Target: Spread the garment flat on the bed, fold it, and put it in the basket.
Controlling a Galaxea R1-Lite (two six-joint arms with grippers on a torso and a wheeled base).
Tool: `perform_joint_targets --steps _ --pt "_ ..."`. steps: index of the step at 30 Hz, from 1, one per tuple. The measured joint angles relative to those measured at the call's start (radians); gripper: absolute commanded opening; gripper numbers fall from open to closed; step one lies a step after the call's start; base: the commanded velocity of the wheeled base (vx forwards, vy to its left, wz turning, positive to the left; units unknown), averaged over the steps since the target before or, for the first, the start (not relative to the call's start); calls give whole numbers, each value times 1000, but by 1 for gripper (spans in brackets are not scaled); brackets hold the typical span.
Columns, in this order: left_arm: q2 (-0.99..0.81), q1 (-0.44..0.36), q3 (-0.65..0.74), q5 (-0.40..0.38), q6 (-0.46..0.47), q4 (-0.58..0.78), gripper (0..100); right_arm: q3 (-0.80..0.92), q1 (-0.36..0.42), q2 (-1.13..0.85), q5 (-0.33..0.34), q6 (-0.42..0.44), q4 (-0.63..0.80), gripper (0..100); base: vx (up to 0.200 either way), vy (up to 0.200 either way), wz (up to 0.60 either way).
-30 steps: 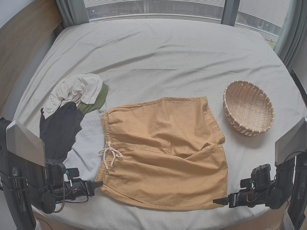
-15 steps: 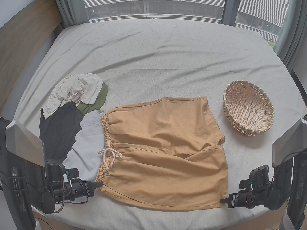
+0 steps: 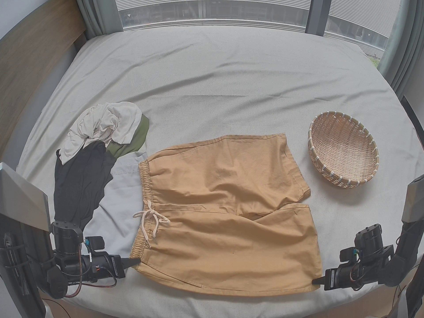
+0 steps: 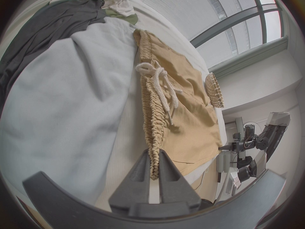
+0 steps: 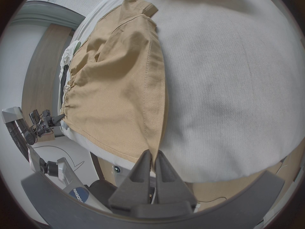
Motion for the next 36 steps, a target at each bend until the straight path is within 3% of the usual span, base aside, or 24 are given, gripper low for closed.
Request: perform_joint_targets --steps 19,27,36 --pt "-198 -9 1 -38 88 387 0 0 5 -116 0 -17 162 0 0 0 0" --pt "-316 -10 1 -42 148 581 0 0 52 -179 -2 -16 291 0 0 0 0" --pt "-399 -5 1 -68 176 649 0 0 82 -238 -29 -11 316 0 0 0 0"
